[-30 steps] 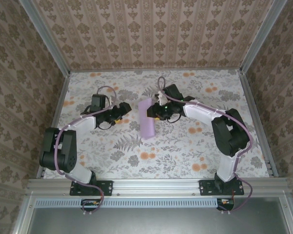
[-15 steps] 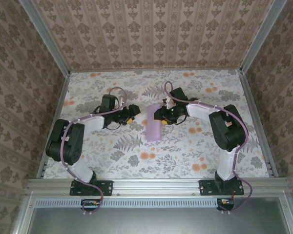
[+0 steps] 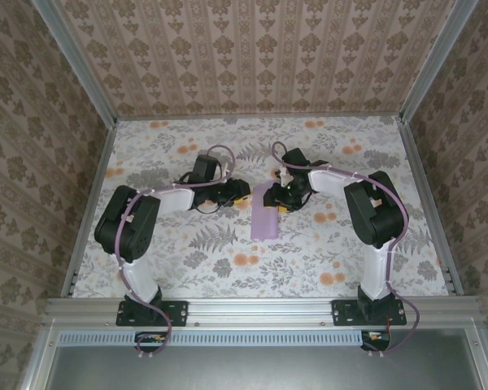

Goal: Fold a paper plane with a square sheet of paper (pick it up from the middle)
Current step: First fold in half a square sheet of paper at the center of the table.

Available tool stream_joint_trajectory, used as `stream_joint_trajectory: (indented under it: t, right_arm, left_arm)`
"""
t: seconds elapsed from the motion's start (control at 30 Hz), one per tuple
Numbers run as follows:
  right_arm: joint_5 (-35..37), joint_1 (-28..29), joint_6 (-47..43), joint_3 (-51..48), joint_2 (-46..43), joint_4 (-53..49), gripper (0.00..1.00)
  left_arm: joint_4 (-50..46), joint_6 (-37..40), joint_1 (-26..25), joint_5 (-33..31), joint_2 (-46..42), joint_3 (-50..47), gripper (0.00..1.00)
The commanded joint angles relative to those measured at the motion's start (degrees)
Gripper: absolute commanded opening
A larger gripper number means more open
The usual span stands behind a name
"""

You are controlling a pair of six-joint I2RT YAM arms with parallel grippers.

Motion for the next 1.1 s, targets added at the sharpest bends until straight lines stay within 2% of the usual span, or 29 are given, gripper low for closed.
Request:
stream_joint_trajectory:
  t: [0.0,0.13,0.43,0.47,0.63,0.77,0.87,1.07]
  right_arm:
    - [1.9,-0.2,-0.4,1.5,1.7,-2.8,0.46]
    - [2.6,-0.3,-0.7,1.8,2.3,-3.4,0.44]
    - [3.1,-0.3,-1.3,2.0,2.7,-3.6,0.45]
    - [3.0,-0.2,-1.2,2.1,2.6,-3.6,0.45]
    - [2.1,-0.3,-0.7,2.6,1.1,-3.6,0.47]
    - [2.2,-0.2,-0.4,2.3,-2.0,-5.4,0.56]
    - [4.9,-0.2,0.6,1.2,-4.4,-6.4,0.64]
    - [6.6,0.8,2.7,-1.2,-4.5,-5.0,0.64]
  left_arm:
    - [-1.4,0.3,-1.5,0.2,2.5,2.8,0.26]
    - [-4.0,1.2,-2.8,-0.9,4.9,4.9,0.14]
    - [-8.9,2.8,-4.0,-1.1,8.9,8.0,0.02]
    - [-10.4,3.1,-4.1,-2.9,9.6,8.6,0.01]
    - [-15.8,4.3,-4.2,-6.0,11.7,9.6,0.00]
    - [-17.0,4.3,-4.2,-7.5,12.0,9.0,0.00]
    - [-16.8,4.3,-4.2,-7.8,12.0,8.5,0.00]
    - [-15.8,4.0,-4.6,-7.0,12.0,8.8,0.00]
